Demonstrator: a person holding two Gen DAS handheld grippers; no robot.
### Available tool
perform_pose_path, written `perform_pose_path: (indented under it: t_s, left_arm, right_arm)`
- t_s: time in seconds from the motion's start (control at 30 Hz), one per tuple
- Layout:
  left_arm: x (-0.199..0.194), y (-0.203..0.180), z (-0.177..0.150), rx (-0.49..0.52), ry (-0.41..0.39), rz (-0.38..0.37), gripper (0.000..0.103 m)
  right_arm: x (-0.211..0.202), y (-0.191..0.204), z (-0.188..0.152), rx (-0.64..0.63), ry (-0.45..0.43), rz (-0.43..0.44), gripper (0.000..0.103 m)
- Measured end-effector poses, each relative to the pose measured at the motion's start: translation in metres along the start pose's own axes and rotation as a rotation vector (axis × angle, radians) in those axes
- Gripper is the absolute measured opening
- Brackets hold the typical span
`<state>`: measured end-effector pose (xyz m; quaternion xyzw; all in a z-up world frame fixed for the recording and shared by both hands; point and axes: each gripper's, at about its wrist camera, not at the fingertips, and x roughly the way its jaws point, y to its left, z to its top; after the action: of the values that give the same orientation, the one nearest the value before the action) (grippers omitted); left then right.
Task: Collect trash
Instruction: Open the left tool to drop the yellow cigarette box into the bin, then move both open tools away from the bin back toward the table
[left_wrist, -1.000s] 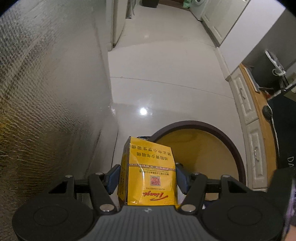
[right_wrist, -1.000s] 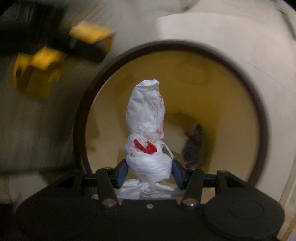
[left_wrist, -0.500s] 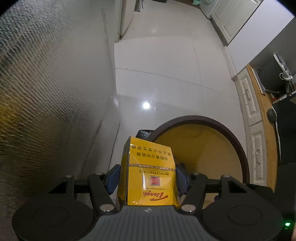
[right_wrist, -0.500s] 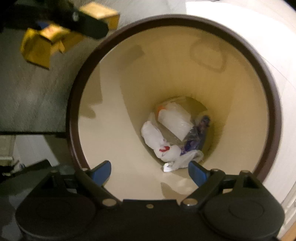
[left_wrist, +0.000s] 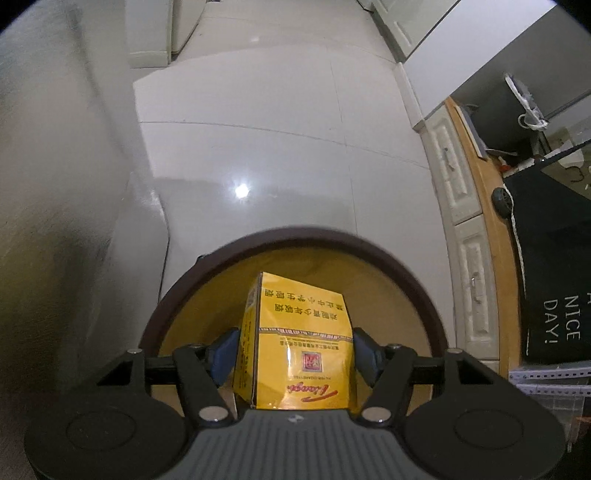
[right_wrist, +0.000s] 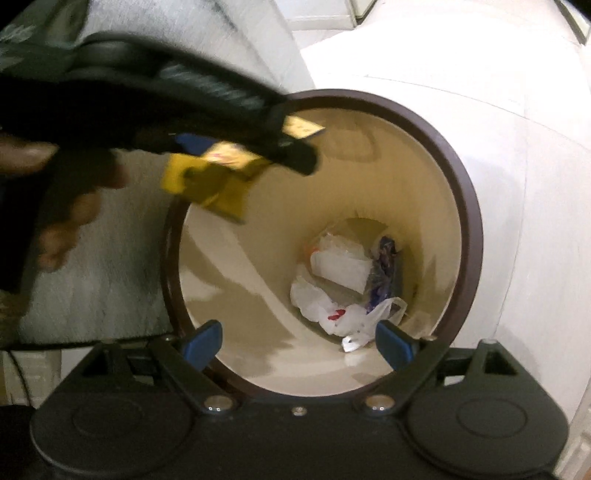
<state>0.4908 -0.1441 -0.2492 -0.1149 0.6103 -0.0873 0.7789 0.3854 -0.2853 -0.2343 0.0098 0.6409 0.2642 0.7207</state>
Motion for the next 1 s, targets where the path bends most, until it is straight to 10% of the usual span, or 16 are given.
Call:
perform_pose_path:
  t_s: [0.07,1.0]
  left_arm:
    - [0.0,-0.003,0.002,0.016,-0.01,0.011,0.085]
    - [-0.035,0.032,-0.034,-0.019,0.052,0.096,0.09]
  right_arm:
    - [-0.004,0.0,0.0,0.017,-0.015,0.002,0.09]
    - [-0.041,0.001,0.008,0.073,-0.124,-0.083,0.09]
